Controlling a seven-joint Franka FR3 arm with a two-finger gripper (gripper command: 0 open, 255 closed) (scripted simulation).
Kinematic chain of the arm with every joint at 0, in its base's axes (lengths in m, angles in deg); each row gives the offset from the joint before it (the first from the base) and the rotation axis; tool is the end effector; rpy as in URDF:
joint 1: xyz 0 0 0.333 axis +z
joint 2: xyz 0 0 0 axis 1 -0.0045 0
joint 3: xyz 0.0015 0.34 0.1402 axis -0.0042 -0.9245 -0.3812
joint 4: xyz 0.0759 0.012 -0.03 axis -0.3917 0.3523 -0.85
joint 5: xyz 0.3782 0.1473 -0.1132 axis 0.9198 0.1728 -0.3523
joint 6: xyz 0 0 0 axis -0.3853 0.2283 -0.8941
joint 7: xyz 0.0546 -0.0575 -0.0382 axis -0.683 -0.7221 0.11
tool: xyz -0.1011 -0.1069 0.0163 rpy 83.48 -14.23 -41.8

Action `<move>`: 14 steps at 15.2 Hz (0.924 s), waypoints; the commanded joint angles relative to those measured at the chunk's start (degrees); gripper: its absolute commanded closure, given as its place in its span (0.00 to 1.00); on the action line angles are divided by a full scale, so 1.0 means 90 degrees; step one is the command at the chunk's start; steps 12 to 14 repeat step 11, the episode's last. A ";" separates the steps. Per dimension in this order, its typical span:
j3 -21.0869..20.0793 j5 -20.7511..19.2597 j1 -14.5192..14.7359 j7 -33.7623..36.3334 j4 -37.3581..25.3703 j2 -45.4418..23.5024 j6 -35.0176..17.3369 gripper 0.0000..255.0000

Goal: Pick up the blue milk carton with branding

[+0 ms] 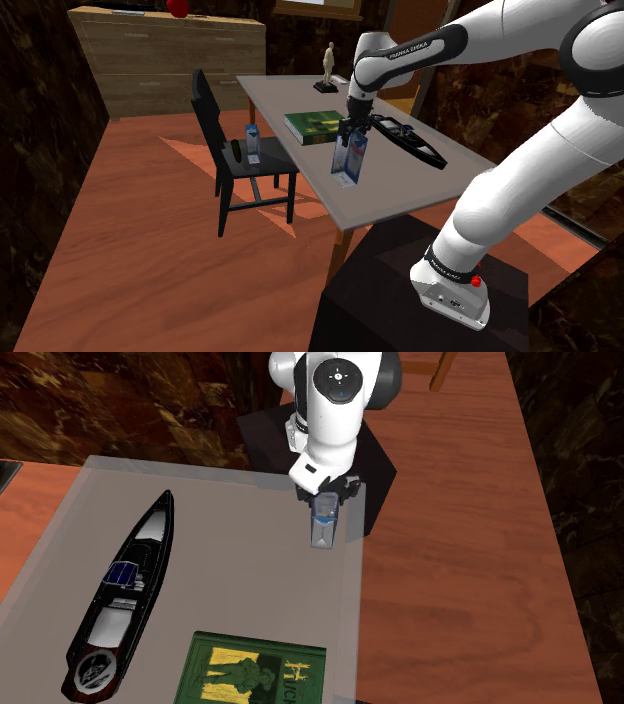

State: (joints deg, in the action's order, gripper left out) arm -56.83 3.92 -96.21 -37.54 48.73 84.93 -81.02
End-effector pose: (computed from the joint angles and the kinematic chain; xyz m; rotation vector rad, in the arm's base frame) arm 0.4342 -0.1355 0.4236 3.1063 -0.4614 -0.0345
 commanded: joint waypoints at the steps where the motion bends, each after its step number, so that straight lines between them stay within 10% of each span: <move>1: -0.0021 0.0001 0.0007 0.0019 -0.0126 0.0073 0.0192 1.00; 14: -0.0058 0.0001 0.0012 0.0029 -0.0659 0.0269 0.0921 1.00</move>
